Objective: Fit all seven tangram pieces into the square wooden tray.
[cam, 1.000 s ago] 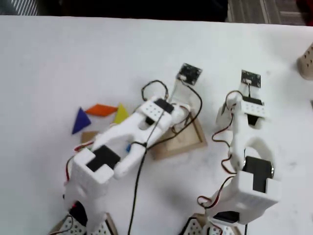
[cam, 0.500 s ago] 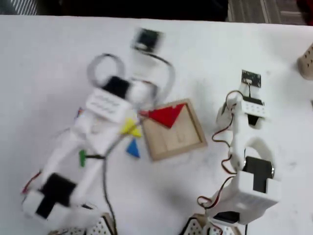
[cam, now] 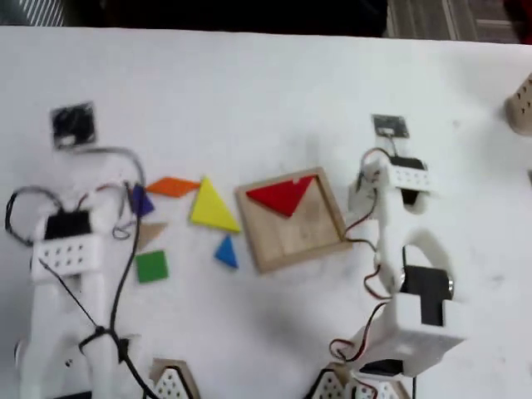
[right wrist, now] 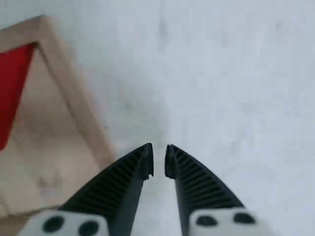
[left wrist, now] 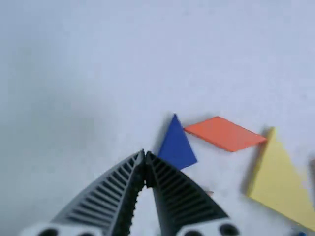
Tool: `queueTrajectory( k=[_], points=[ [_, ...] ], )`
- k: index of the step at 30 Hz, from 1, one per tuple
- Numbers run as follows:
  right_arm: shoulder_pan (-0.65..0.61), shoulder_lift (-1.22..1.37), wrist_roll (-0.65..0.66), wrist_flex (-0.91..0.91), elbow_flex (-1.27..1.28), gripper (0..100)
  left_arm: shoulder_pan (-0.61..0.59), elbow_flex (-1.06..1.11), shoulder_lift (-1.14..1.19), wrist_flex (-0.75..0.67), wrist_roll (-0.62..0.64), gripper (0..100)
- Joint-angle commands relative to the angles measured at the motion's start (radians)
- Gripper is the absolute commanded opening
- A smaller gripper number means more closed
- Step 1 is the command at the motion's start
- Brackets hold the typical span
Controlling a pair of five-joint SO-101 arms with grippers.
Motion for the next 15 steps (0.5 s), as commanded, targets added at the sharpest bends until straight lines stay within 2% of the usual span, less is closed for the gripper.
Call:
queueTrajectory(
  k=[1, 5, 7, 10, 15],
  points=[
    [-0.097, -0.113, 0.028, 0.124, -0.094, 15.1, -0.067, 0.063, -0.024, -0.130, 0.002, 8],
    [-0.219, -0.173, 0.035, 0.200, -0.161, 17.4, -0.127, 0.015, 0.081, -0.130, 0.181, 22],
    [-0.308, -0.182, 0.035, 0.237, -0.204, 17.5, -0.151, -0.043, 0.168, -0.130, 0.241, 24],
    [-0.458, -0.185, 0.037, 0.242, -0.244, 17.6, -0.177, -0.153, 0.332, -0.114, 0.253, 24],
    [-0.659, -0.133, 0.037, 0.113, -0.250, 17.6, -0.191, -0.370, 0.553, 0.040, 0.253, 24]
  ],
)
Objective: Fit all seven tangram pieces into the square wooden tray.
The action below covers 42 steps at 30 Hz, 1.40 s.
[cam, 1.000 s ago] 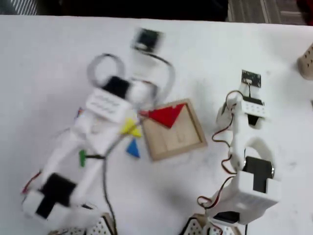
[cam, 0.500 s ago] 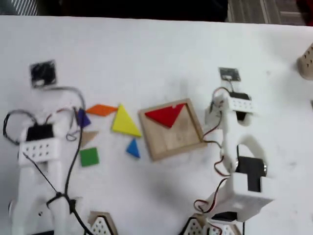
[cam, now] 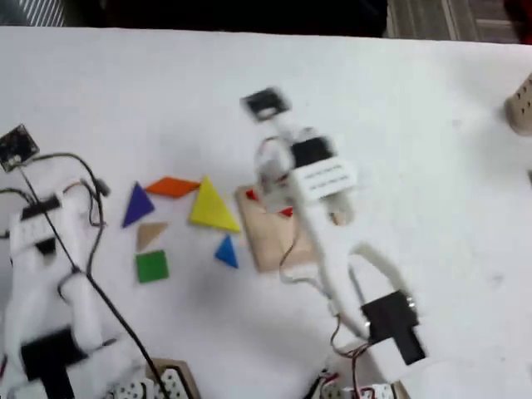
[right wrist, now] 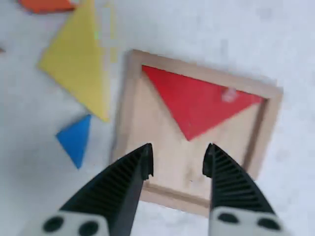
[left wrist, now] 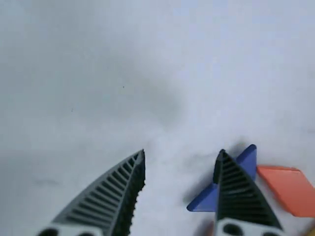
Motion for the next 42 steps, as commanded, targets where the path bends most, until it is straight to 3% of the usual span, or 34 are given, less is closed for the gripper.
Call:
queueTrajectory(
  k=[1, 5, 10, 17, 30, 42],
  points=[
    [-0.124, 0.027, 0.029, -0.116, -0.048, 17.6, -0.008, -0.176, 0.114, 0.104, 0.009, 24],
    [-0.191, 0.166, 0.031, -0.236, -0.074, 18.5, -0.005, -0.215, 0.153, 0.129, 0.005, 24],
    [-0.200, 0.346, 0.054, -0.232, -0.201, 26.6, -0.005, -0.219, 0.154, 0.127, 0.005, 24],
    [-0.269, 0.590, -0.083, -0.223, -0.422, 26.2, -0.005, -0.213, 0.157, 0.098, 0.005, 24],
    [-0.254, 0.842, -0.087, 0.065, -0.830, 26.2, 0.005, -0.212, 0.159, 0.098, 0.003, 24],
    [-0.234, 0.900, -0.153, 0.174, -0.922, 26.2, 0.050, -0.192, 0.154, 0.100, -0.075, 24]
  ],
)
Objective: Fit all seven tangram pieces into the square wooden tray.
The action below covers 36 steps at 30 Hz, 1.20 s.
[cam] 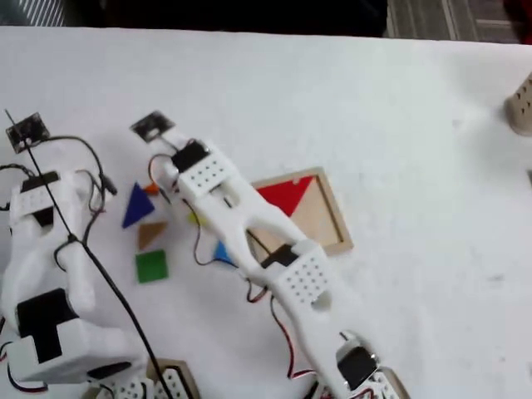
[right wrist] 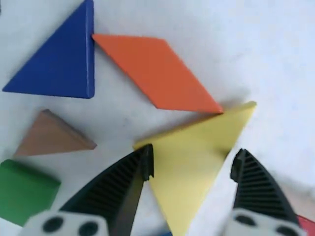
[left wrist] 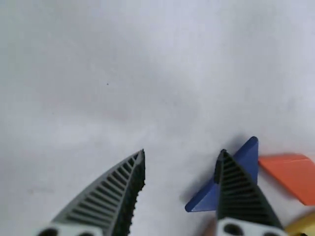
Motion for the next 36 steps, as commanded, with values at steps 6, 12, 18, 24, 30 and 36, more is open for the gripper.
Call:
queueTrajectory(
  k=[6, 12, 18, 24, 30, 36],
  points=[
    [-0.001, 0.008, -0.008, 0.102, -0.005, 26.2, 0.028, -0.023, -0.007, -0.018, -0.014, 24],
    [-0.031, 0.008, 0.043, 0.160, -0.002, 26.2, 0.033, -0.021, -0.005, -0.018, -0.014, 24],
    [-0.041, 0.008, 0.048, 0.160, -0.002, 26.2, 0.033, -0.021, -0.005, -0.017, -0.017, 24],
    [-0.088, 0.012, 0.098, 0.160, -0.002, 26.2, 0.033, -0.021, -0.005, -0.014, -0.066, 24],
    [-0.094, 0.025, 0.141, 0.162, -0.011, 16.0, 0.033, -0.021, -0.005, -0.012, -0.069, 24],
    [-0.105, 0.035, 0.141, 0.160, -0.012, 4.4, 0.033, -0.021, -0.005, -0.012, -0.069, 24]
  ],
)
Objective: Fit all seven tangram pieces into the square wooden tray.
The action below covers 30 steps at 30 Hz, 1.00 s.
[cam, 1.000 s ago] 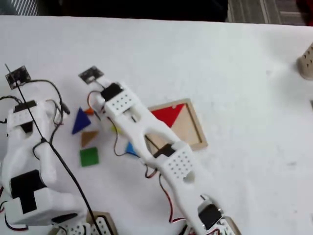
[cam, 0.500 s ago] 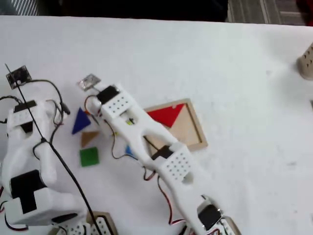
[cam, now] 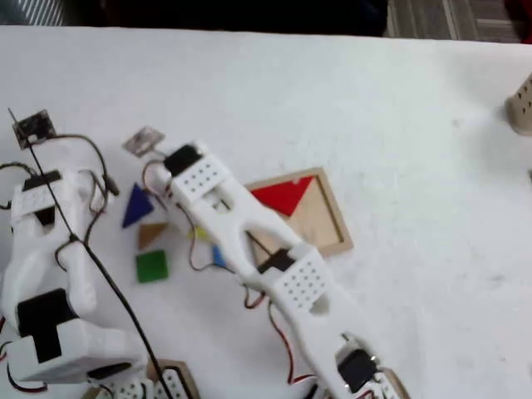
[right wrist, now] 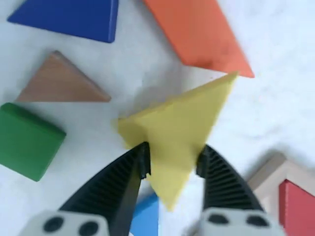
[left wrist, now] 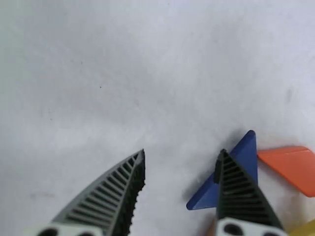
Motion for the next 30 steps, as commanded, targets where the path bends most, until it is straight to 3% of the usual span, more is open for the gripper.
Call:
queueTrajectory(
  k=[1, 18, 25, 30],
  points=[
    [-0.048, 0.018, 0.018, 0.005, 0.002, 4.2, 0.028, -0.021, -0.005, -0.012, -0.012, 24],
    [-0.045, -0.127, -0.052, 0.044, 0.003, 1.9, 0.028, -0.021, -0.007, -0.017, -0.011, 24],
    [-0.084, -0.202, -0.161, 0.039, 0.031, 16.0, 0.028, -0.021, -0.007, -0.018, -0.012, 24],
    [-0.157, -0.176, -0.160, 0.038, 0.035, 15.6, 0.028, -0.021, -0.007, -0.018, -0.012, 24]
  ],
)
